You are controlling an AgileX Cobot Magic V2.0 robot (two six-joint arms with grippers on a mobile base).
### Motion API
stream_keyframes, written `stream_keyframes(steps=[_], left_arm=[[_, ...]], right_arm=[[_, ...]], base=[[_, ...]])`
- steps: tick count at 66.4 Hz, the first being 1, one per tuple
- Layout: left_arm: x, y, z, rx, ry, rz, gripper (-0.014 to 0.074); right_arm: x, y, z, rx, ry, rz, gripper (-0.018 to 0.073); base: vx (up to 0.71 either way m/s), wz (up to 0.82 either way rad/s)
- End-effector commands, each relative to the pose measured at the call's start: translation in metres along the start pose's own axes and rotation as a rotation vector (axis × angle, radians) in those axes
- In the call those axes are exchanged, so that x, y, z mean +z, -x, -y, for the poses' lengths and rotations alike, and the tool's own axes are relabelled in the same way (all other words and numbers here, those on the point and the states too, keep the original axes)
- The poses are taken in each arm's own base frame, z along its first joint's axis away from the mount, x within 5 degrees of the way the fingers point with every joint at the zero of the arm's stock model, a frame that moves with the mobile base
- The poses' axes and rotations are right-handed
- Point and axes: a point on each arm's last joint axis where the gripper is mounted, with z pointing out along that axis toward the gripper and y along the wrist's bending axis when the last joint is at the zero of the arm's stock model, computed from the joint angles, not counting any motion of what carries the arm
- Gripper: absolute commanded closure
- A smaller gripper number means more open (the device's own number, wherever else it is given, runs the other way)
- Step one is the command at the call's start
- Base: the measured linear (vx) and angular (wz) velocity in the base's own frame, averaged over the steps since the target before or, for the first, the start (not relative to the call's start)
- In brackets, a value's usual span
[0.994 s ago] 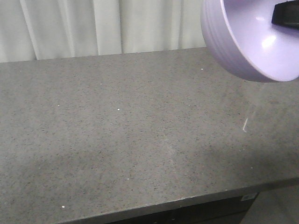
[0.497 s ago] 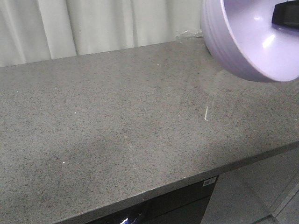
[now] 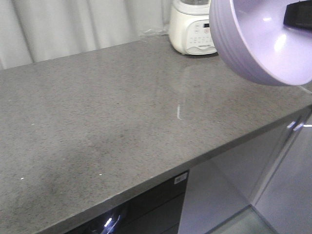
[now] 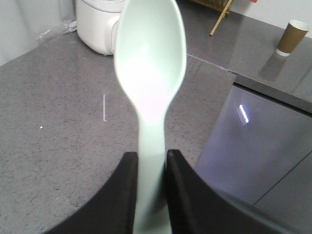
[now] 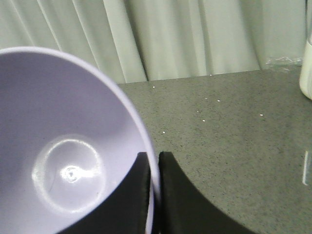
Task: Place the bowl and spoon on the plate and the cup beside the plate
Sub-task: 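Drive the base, holding spoon and bowl, toward the counter with the plate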
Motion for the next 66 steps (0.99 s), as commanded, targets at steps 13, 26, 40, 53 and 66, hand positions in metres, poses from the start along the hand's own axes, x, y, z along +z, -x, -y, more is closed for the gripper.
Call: stream_keyframes(steps=[13, 26, 40, 53, 66], left_arm=[[-0.0081, 0.0096, 0.0071, 0.0, -0.022, 0.092, 0.0603], [-0.0081, 0.0096, 0.0071, 0.0, -0.022, 0.092, 0.0603], [-0.0043, 0.0098, 0.007, 0.0, -0.032, 0.082, 0.0603], [0.0015, 0.0103, 0.0039, -0.011, -0.036, 0.068, 0.0603], [0.0005, 0.0103, 0.0045, -0.009, -0.037, 0.071, 0.0603]], right_arm=[[-0.008, 0.0121, -0.0103, -0.015, 0.016, 0.089, 0.0565], [-0.008, 0.0121, -0.0103, -0.015, 0.016, 0.089, 0.0565], [-0.008, 0.0121, -0.0103, -0.015, 0.016, 0.089, 0.0565], [-0.008, 0.0121, -0.0103, -0.015, 0.016, 0.089, 0.0565], [-0.008, 0.0121, -0.0103, -0.015, 0.016, 0.089, 0.0565]], base=[[-0.03, -0.36], [-0.04, -0.38], [-0.05, -0.4], [-0.05, -0.45], [-0.06, -0.44]])
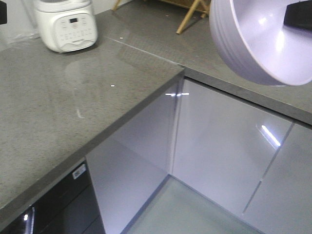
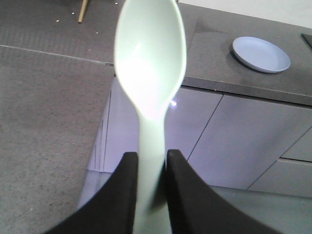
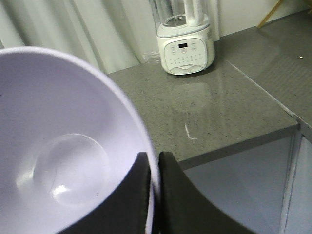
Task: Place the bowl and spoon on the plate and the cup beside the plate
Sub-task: 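Drive the base, holding spoon and bowl, toward the counter with the plate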
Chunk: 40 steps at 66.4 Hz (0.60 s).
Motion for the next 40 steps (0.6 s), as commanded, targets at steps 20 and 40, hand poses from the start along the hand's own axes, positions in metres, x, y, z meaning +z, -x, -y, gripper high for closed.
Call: stream_keyframes(steps=[20, 40], left_arm=[[-0.0096, 0.0093, 0.0088, 0.003, -0.027, 0.095, 0.0603], [-0.0096, 0.0093, 0.0088, 0.003, -0.027, 0.095, 0.0603]], right_arm=[[-0.008, 0.0121, -0.0102, -0.015, 0.015, 0.089, 0.0565], [-0.008, 0.0121, -0.0102, -0.015, 0.015, 0.089, 0.0565]], base=[[-0.06, -0.38], [-0.06, -0.36]])
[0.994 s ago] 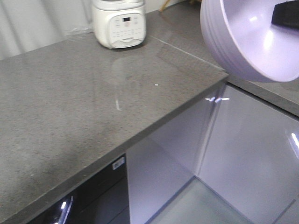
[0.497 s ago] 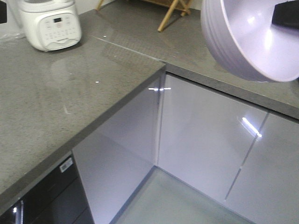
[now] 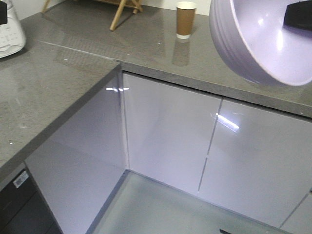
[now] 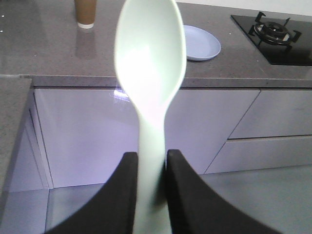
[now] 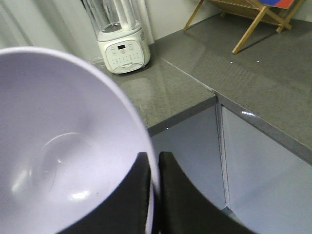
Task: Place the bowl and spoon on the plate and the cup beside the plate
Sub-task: 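Drive the base, holding spoon and bowl, toward the counter with the plate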
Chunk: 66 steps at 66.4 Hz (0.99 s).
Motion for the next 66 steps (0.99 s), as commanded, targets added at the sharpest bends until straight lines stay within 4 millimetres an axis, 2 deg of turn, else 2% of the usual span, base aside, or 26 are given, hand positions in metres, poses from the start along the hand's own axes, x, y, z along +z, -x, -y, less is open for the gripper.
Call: stream_keyframes(steps=[1, 66], left_arm=[[-0.0096, 0.0093, 0.0088, 0.003, -0.027, 0.095, 0.0603], [-0.0096, 0.0093, 0.0088, 0.003, -0.027, 0.095, 0.0603]], right_arm=[[-0.008, 0.0122, -0.0102, -0.015, 0.015, 0.09, 0.0565], [-0.0081, 0.0122, -0.0103, -0.016, 0.015, 0.09, 0.0565]], base=[[-0.06, -0.34], [0.01, -0.19]])
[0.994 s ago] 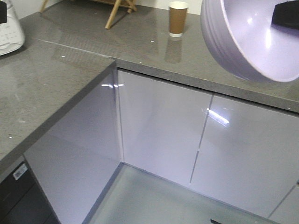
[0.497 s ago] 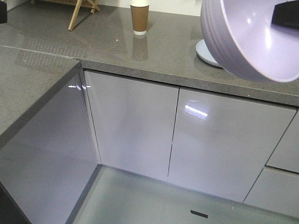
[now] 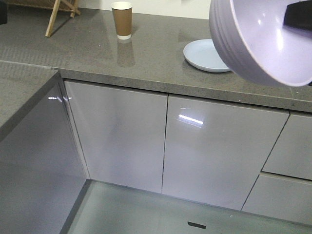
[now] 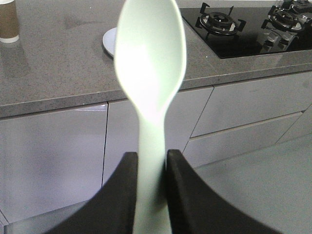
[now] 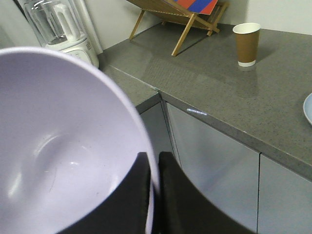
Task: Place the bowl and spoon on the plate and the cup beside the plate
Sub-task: 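Drive the base, holding spoon and bowl, toward the counter with the plate, then drive closer and align the base in front of the pale blue plate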
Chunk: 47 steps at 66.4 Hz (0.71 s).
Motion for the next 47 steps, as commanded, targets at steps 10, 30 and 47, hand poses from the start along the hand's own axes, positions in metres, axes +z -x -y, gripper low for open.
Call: stream_keyframes(steps=[10, 30, 47], left_arm=[[-0.0096, 0.0093, 0.0088, 0.003, -0.027, 0.095, 0.0603], [-0.0096, 0.0093, 0.0088, 0.003, -0.027, 0.095, 0.0603], [-0.0096, 0.0093, 0.0088, 0.003, -0.027, 0.095, 0.0603]], right_arm=[[-0.0073, 0.0121, -0.0094, -0.013, 0.015, 0.089, 0.0565], [-0.0073, 0.0121, -0.0094, -0.013, 0.015, 0.089, 0.0565], [-0.0073, 0.0121, -0.0094, -0.013, 0.015, 0.089, 0.0565]], base=[[0.09, -0.13], [0.12, -0.11], [0.14, -0.06]])
